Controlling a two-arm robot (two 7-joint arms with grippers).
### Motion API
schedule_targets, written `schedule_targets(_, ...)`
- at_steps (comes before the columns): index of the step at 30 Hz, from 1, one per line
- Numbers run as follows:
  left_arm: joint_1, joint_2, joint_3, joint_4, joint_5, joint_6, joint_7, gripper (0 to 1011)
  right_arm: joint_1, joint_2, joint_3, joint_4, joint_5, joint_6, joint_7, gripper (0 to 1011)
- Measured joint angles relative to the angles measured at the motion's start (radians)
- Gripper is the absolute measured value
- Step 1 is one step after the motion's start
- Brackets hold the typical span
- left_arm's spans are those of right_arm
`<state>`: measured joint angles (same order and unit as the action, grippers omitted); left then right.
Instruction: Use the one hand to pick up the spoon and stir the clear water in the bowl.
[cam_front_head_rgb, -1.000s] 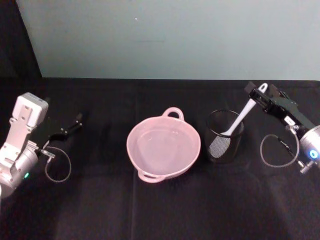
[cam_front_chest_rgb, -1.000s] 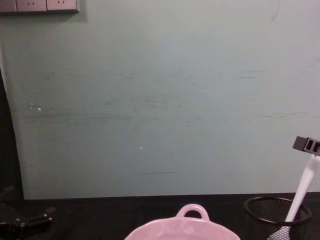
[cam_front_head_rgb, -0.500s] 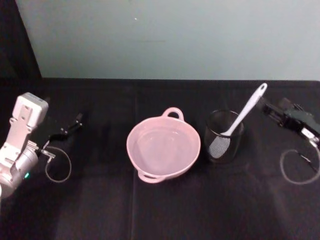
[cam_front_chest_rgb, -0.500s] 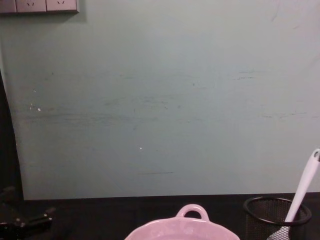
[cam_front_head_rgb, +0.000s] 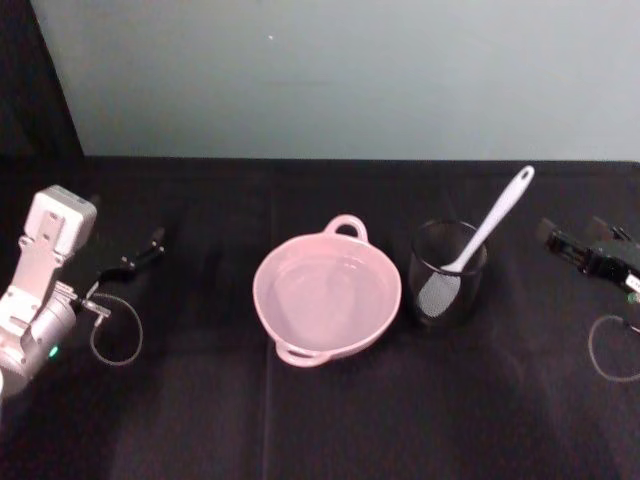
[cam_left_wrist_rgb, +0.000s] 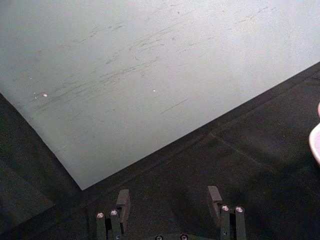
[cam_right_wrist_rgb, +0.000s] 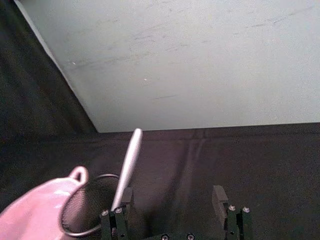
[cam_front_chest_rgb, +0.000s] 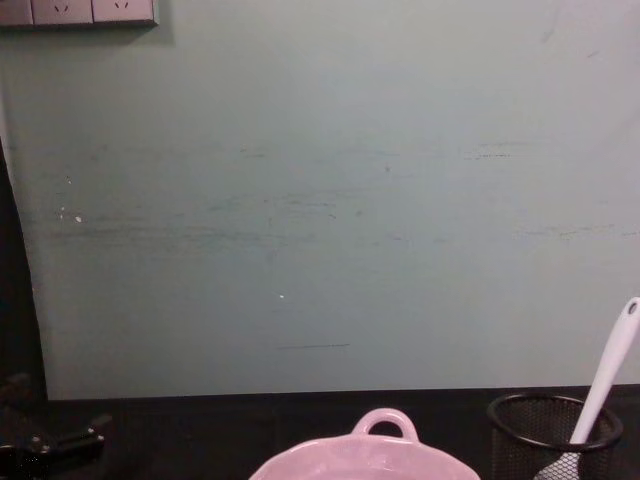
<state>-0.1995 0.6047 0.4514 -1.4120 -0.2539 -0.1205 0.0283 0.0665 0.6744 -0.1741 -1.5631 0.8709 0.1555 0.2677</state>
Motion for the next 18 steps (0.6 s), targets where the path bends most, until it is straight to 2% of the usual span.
schedule_targets(1,0.0,0.0,0.0,0.0,0.0,0.0,0.0,1011,0.009,-0.003,-0.006,0.013,-0.013,-0.009,0.002,1002)
schedule_targets(4,0.0,0.0,0.0,0.0,0.0,0.0,0.0,1011,0.06,-0.029,-0.041,0.096,-0.105,-0.09,0.018,1002)
schedule_targets(5,0.0,0.0,0.0,0.0,0.0,0.0,0.0,1011,0.06,-0.029,-0.041,0.096,-0.105,-0.09,0.018,1002)
schedule_targets(6,0.0,0.0,0.0,0.0,0.0,0.0,0.0,1011,0.08,-0.043,-0.056,0.133,-0.145,-0.126,0.021,1002)
schedule_targets(8,0.0,0.0,0.0,0.0,0.0,0.0,0.0,1011,0.101,-0.059,-0.069,0.17,-0.178,-0.16,0.023,1002)
schedule_targets(11,0.0,0.0,0.0,0.0,0.0,0.0,0.0,1011,0.148,-0.092,-0.1,0.238,-0.258,-0.227,0.021,1002)
schedule_targets(14,0.0,0.0,0.0,0.0,0.0,0.0,0.0,1011,0.176,-0.108,-0.118,0.266,-0.305,-0.249,0.008,1002)
schedule_targets(15,0.0,0.0,0.0,0.0,0.0,0.0,0.0,1011,0.194,-0.116,-0.132,0.28,-0.335,-0.247,-0.004,1002)
schedule_targets(17,0.0,0.0,0.0,0.0,0.0,0.0,0.0,1011,0.211,-0.12,-0.147,0.29,-0.363,-0.228,-0.016,1002)
schedule_targets(18,0.0,0.0,0.0,0.0,0.0,0.0,0.0,1011,0.226,-0.123,-0.164,0.295,-0.39,-0.197,-0.027,1002)
